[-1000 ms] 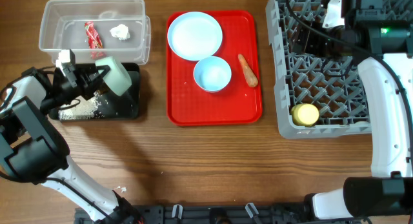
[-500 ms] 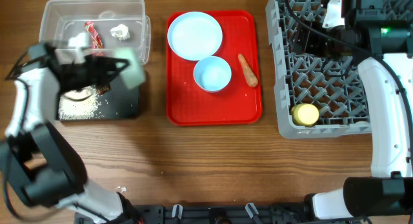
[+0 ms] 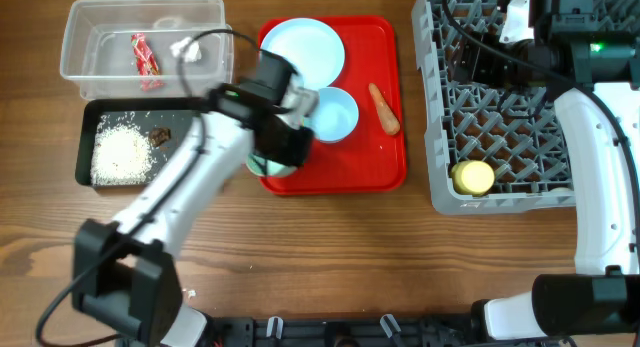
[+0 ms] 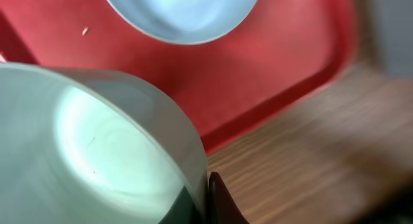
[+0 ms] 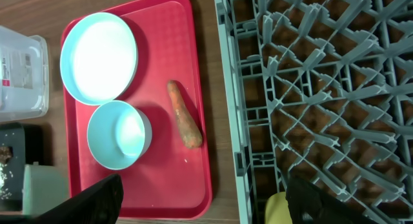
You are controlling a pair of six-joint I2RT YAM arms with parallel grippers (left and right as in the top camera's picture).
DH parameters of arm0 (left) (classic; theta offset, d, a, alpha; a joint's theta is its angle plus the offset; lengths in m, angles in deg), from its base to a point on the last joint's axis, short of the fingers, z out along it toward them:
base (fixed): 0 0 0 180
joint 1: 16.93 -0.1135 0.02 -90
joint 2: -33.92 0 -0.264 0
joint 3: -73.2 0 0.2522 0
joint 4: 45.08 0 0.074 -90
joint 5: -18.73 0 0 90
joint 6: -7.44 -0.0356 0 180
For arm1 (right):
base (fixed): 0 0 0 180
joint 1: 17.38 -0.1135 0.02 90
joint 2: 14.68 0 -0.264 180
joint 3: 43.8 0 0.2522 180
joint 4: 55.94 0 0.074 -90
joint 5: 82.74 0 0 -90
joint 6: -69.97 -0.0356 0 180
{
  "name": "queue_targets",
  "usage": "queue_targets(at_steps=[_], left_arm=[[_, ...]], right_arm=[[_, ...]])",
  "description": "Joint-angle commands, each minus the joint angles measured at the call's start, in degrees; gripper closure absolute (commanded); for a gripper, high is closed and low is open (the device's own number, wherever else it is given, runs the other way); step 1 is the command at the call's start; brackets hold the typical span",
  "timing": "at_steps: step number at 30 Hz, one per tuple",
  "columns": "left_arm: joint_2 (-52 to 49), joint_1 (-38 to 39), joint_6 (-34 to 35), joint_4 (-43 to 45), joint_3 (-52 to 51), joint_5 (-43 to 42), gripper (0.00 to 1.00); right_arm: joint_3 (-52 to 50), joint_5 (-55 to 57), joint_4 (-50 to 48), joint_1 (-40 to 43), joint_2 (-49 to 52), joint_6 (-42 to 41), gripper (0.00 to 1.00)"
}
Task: Sort waste into correct bins and load items into the dishwasher rack
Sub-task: 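Return the empty green bowl onto the red tray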
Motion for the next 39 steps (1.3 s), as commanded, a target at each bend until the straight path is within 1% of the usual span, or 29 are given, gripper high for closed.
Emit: queue_targets(at_steps=[1, 3, 6, 12, 16, 18, 20, 23, 25, 28, 31, 32, 34, 35, 36, 38, 39], left_arm=[[-2.84, 5.46, 5.44, 2.19, -1.09, 14.86, 0.96], [-4.2, 7.58, 5.42, 4.26, -1.62, 15.13, 0.96], [-7.67, 10.82, 5.57, 7.37, -2.36, 18.16, 0.96], [-12.11, 11.47, 5.62, 7.56, -2.36, 20.39, 0.96], [-12.72, 11.47, 5.6, 8.46, -2.36, 20.79, 0.95], [-12.72, 11.58, 5.6, 8.85, -2.36, 20.79, 0.87], [-12.72, 11.67, 5.62, 9.01, -2.36, 20.76, 0.76], [-12.72, 11.67, 5.62, 9.09, -2.34, 20.76, 0.65], [-12.7, 11.67, 5.64, 9.07, -2.23, 20.76, 0.62], [-12.61, 11.67, 7.56, 8.81, -1.38, 20.61, 0.6], [-11.82, 11.67, 7.74, 7.34, 1.05, 18.12, 0.56], [-11.19, 11.67, 8.15, 5.95, 3.08, 17.25, 0.52], [-10.49, 11.67, 8.55, 4.57, 5.33, 17.25, 0.39], [-10.25, 11.67, 8.52, 3.96, 6.34, 17.27, 0.35], [-9.88, 11.61, 8.55, 3.06, 8.09, 17.27, 0.26], [-9.49, 11.63, 8.52, 1.68, 11.26, 17.05, 0.16], [-9.42, 11.63, 8.5, 1.22, 12.57, 16.81, 0.14]], right_arm=[[0.26, 0.94, -0.28, -0.2, 0.5, 0.98, 0.18], [0.26, 0.94, -0.35, -0.2, 0.5, 0.98, 0.18], [0.26, 0.94, -0.17, -0.2, 0.5, 1.4, 0.18], [0.26, 0.96, 0.07, -0.17, 0.5, 1.53, 0.18], [0.26, 0.96, -0.04, -0.17, 0.5, 1.55, 0.18], [0.26, 0.96, 0.04, -0.17, 0.48, 1.57, 0.18], [0.26, 0.98, 0.04, -0.17, 0.5, 1.62, 0.18], [0.26, 0.98, -0.24, -0.17, 0.5, 1.62, 0.18], [0.26, 0.96, -0.46, -0.17, 0.5, 1.6, 0.18], [0.26, 0.96, -0.52, -0.17, 0.5, 1.6, 0.18], [0.26, 0.96, -0.46, -0.17, 0.5, 1.57, 0.18], [0.26, 0.96, -0.5, -0.17, 0.48, 1.57, 0.18], [0.26, 0.96, -0.63, -0.17, 0.5, 1.6, 0.18], [0.26, 0.94, -0.66, -0.2, 0.48, 1.6, 0.17], [0.26, 0.94, -0.68, -0.2, 0.5, 1.6, 0.17], [0.26, 0.92, -0.9, -0.2, 0.5, 1.57, 0.17], [0.26, 0.92, -1.09, -0.2, 0.48, 1.6, 0.17]])
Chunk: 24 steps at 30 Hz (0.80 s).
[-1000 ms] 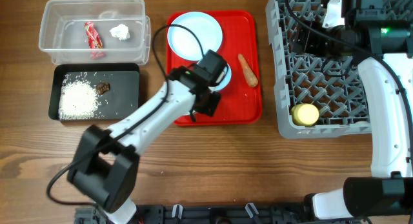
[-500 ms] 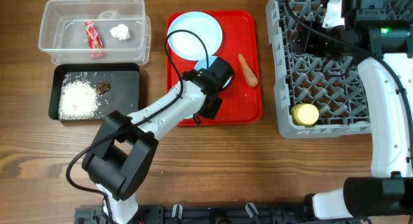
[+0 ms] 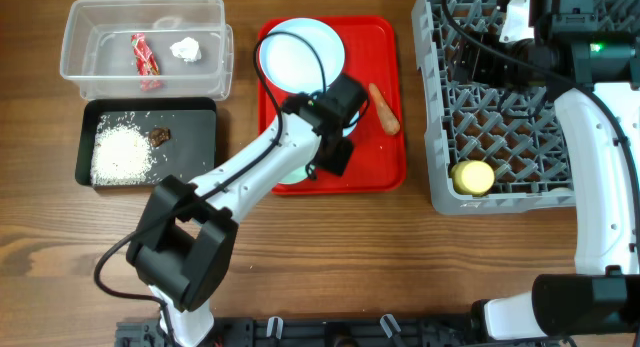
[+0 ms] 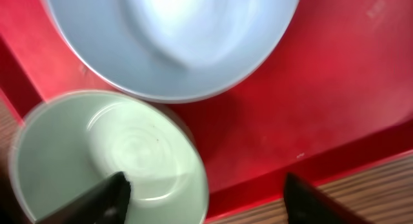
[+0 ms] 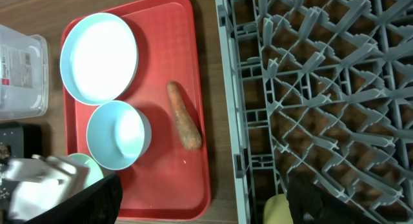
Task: Sort waste into correct bins and load items into the dishwasher rack
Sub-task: 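Return the empty green bowl onto the red tray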
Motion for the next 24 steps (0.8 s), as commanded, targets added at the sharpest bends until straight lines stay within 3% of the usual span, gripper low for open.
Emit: queue_targets(at_steps=[1, 8, 13, 24], left_arm=[[2.62, 0.2, 0.7, -1.77, 7.06, -1.4, 0.13], [2.62, -1.97, -3.02, 2.69, 11.02, -1.22, 0.1], [2.58, -7.37, -6.36, 7.02, 12.35, -7.78, 0.14], [-4.26, -12.92, -12.02, 25.0, 14.05, -8.28, 0.09]], right_arm=[[0.26, 0.94, -1.05, -0.17, 0.48, 0.96, 0.17], [0.26, 0.94, -1.27, -0.17, 0.5, 0.94, 0.16], [0.26, 0.94, -1.4, -0.17, 0.5, 0.94, 0.16], [0.26, -0.59, -1.44, -0.17, 0.5, 0.87, 0.16]])
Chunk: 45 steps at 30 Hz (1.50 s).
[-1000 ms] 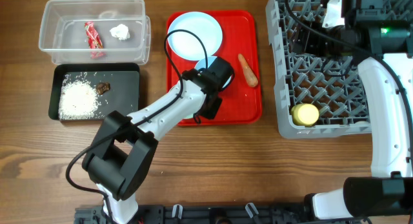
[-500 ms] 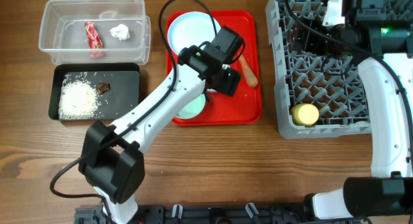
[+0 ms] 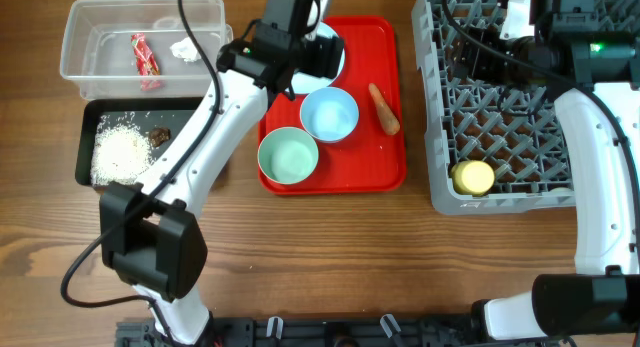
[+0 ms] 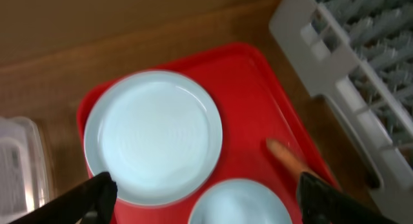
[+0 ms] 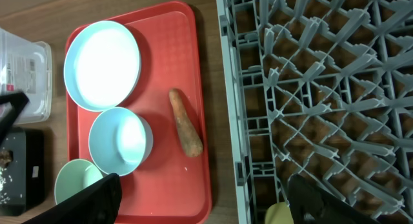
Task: Sort waste into correct bins and load items into the dishwasher rack
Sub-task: 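Return the empty green bowl onto the red tray, then move the left gripper past the plates toward the carrot on the tray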
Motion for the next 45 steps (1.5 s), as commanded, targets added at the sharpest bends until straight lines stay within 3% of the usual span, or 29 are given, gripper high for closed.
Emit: queue_targets(at_steps=[1, 12, 24, 39, 45], left_arm=[[-6.36, 0.11, -4.13, 2.99, 1.42, -1.2, 0.09], [-18.53, 3.13, -5.81, 15.06, 1.53, 1.64, 0.14], [-22.14, 3.28, -2.6, 15.96, 1.97, 1.62, 0.18], [-22.16, 3.76, -2.51, -9.86, 18.45, 1.62, 0.17], [-22.16, 5.01, -2.49, -14.62, 20.41, 1.62, 0.17]], right_arm=[[0.26, -0.55, 0.24, -0.17, 0.5, 0.83, 0.16], [0.26, -1.2, 2.25, -0.17, 0.5, 0.87, 0.16], [0.26, -1.2, 1.97, -0.17, 0.5, 0.92, 0.16], [0.26, -1.22, 1.86, -0.17, 0.5, 0.81, 0.16], [0.26, -1.22, 2.01, -0.17, 0.5, 0.85, 0.16]])
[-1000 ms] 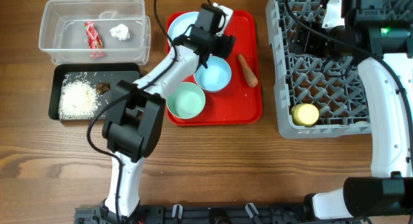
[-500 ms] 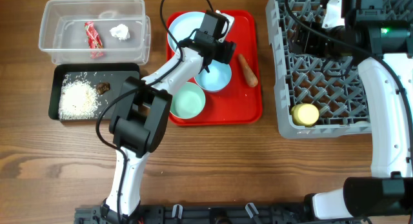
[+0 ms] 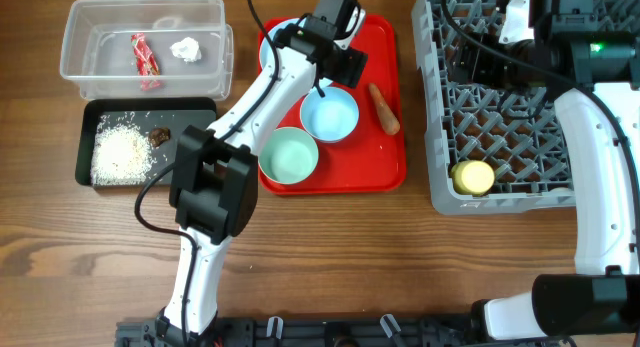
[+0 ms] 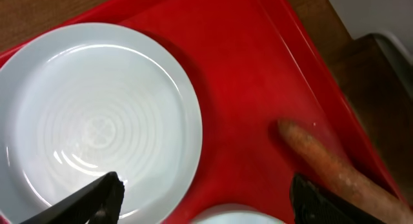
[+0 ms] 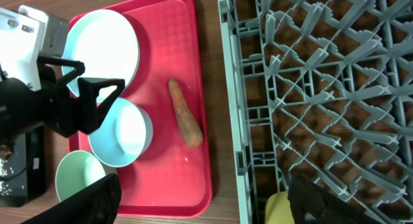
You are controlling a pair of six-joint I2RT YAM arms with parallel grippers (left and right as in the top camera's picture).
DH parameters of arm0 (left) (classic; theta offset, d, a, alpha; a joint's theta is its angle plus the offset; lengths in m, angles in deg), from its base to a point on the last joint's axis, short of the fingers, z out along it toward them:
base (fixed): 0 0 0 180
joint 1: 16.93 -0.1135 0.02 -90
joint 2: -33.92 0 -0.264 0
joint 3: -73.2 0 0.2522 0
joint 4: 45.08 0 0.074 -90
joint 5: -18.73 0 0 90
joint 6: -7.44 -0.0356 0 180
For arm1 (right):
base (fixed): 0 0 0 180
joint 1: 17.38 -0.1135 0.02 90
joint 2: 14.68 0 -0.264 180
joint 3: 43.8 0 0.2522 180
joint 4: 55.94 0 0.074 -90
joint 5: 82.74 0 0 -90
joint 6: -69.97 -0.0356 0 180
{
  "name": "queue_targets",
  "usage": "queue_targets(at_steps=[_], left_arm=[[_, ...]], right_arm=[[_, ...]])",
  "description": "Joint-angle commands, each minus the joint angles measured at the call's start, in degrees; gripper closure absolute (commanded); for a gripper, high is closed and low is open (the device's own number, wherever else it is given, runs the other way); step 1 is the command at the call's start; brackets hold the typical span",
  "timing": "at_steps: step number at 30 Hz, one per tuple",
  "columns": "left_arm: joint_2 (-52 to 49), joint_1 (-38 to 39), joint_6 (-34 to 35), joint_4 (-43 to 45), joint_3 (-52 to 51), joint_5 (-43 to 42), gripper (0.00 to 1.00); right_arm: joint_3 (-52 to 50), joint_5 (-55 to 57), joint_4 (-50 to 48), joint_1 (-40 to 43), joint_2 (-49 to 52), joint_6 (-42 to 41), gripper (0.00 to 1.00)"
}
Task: Sort waste into correct bins and load items into the dishwasher rack
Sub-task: 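Move the left gripper past the plates toward the carrot on the tray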
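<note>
My left gripper point(image 3: 338, 59) point(image 4: 206, 201) is open and empty, low over the back of the red tray point(image 3: 385, 162). The white plate point(image 4: 97, 114) lies to its left, the carrot point(image 4: 329, 162) to its right. Just below it is the rim of the blue bowl point(image 3: 330, 115). A green bowl point(image 3: 288, 155) sits at the tray's front left. My right gripper point(image 5: 206, 204) hangs open and empty high over the gap between the tray and the grey dishwasher rack point(image 3: 520, 117), which holds a yellow cup point(image 3: 473, 177).
A clear bin point(image 3: 145, 42) with a red wrapper and crumpled paper stands at the back left. In front of it is a black bin point(image 3: 145, 142) holding rice and a dark scrap. Bare wood runs along the front of the table.
My left gripper has come lower and to the right, from over the plate's back edge to between the plate and the carrot. It is still open. The right arm has hardly moved.
My left gripper first held the green bowl at the tray's front left corner. Then it was open above the bowl, which stood on the tray. After that it was high over the plate, and now it is low beside the carrot.
</note>
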Motion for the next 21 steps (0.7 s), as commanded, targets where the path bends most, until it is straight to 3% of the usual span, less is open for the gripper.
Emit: queue_targets(at_steps=[1, 10, 21], left_arm=[[-0.24, 1.51, 0.39, -2.45, 1.53, 0.5, 0.17], [-0.24, 3.76, 3.98, -5.31, 1.53, 0.7, 0.17], [-0.24, 6.69, 18.21, -7.39, 1.53, -0.44, 0.16]], right_arm=[[0.26, -0.81, 0.0, -0.17, 0.5, 0.85, 0.16], [0.26, -0.81, 0.04, -0.17, 0.5, 0.83, 0.16], [0.26, -0.81, 0.02, -0.17, 0.5, 0.85, 0.16]])
